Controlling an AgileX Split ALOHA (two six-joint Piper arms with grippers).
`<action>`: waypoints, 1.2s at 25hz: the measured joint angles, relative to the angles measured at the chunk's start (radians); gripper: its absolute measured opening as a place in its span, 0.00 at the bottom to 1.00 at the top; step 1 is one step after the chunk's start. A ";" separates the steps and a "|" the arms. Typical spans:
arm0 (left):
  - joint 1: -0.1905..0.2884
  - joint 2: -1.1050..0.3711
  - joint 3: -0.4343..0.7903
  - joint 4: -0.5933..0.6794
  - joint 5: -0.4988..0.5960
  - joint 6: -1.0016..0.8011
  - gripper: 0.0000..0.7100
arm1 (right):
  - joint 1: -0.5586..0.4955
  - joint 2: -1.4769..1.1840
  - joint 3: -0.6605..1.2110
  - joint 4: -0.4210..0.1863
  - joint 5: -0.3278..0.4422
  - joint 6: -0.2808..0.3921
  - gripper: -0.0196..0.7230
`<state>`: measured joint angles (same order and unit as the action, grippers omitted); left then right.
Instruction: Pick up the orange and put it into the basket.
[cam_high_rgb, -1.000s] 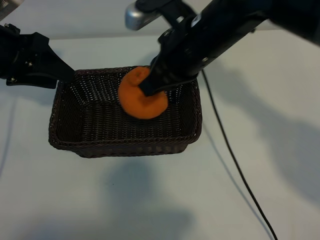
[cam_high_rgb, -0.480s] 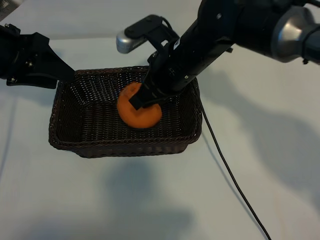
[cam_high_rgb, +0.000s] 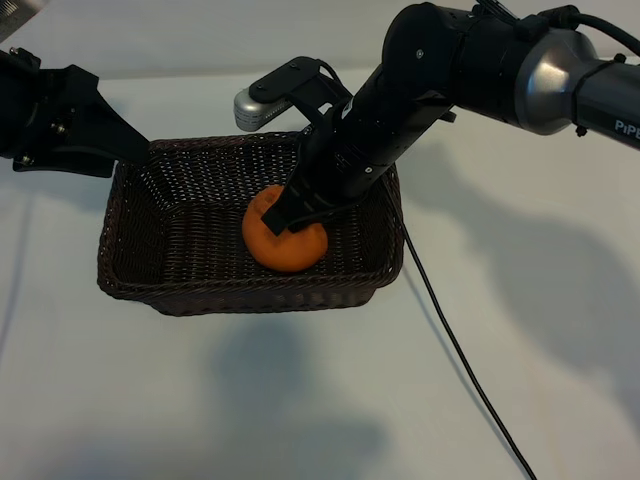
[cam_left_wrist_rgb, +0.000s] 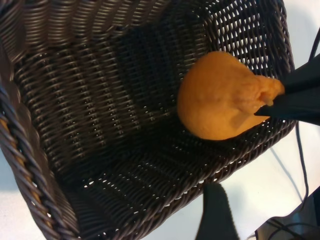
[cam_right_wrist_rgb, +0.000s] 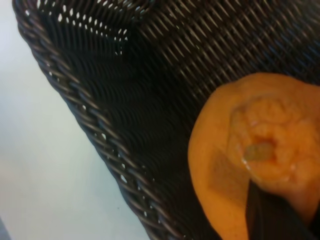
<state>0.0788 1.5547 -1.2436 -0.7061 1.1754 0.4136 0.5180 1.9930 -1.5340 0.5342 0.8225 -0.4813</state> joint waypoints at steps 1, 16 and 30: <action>0.000 0.000 0.000 0.000 0.000 0.000 0.74 | 0.000 0.000 0.000 0.000 0.000 -0.003 0.08; 0.000 0.000 0.000 0.000 0.000 0.000 0.74 | 0.000 0.000 0.000 0.003 0.008 -0.009 0.30; 0.000 0.000 0.000 0.000 0.000 0.000 0.74 | 0.000 -0.001 0.000 0.023 0.035 -0.001 0.68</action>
<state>0.0788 1.5547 -1.2436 -0.7061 1.1754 0.4136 0.5180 1.9921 -1.5340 0.5576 0.8577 -0.4823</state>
